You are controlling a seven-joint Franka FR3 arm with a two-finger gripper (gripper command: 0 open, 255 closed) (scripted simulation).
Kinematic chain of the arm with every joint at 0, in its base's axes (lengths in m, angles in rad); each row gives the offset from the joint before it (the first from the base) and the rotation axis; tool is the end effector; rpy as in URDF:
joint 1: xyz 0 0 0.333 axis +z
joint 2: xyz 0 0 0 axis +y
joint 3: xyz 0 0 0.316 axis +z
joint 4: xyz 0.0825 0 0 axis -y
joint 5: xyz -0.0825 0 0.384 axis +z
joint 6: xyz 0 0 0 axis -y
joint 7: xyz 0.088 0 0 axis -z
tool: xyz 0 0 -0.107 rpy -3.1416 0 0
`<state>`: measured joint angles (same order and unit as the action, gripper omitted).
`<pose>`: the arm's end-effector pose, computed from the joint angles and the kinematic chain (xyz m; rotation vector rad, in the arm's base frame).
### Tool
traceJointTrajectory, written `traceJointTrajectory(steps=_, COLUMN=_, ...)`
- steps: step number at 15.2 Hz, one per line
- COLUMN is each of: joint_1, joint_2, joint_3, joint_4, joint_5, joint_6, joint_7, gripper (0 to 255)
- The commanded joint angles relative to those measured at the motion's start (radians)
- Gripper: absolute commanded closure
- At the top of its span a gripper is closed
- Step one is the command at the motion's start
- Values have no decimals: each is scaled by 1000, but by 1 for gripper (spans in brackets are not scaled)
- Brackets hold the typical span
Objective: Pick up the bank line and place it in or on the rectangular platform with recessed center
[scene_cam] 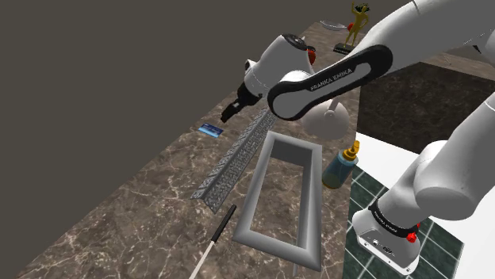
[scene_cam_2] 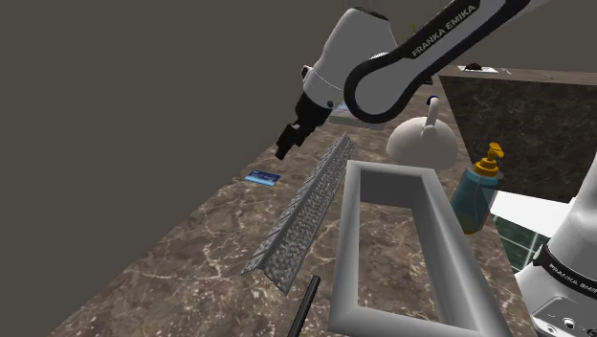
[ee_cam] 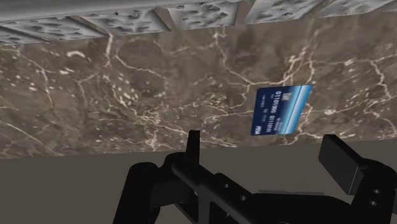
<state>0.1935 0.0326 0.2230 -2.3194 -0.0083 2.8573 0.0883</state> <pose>0.5050 0.2234 0.3838 -2.8832 -0.4854 -0.7311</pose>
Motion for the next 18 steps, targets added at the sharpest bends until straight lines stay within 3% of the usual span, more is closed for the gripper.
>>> traceJointTrajectory(steps=1, joint_1=13, joint_2=70, joint_3=1, joint_4=48, joint_5=-72, joint_6=46, joint_7=35, gripper=0)
traceJointTrajectory(steps=5, joint_1=87, joint_2=210, joint_3=-46, joint_4=162, joint_5=-229, joint_6=116, joint_7=126, gripper=0)
traceJointTrajectory(steps=13, joint_1=138, joint_2=333, joint_3=-103, joint_4=245, joint_5=-279, joint_6=160, joint_7=165, gripper=0)
traceJointTrajectory(steps=18, joint_1=139, joint_2=333, joint_3=-103, joint_4=244, joint_5=-278, joint_6=160, joint_7=165, gripper=0)
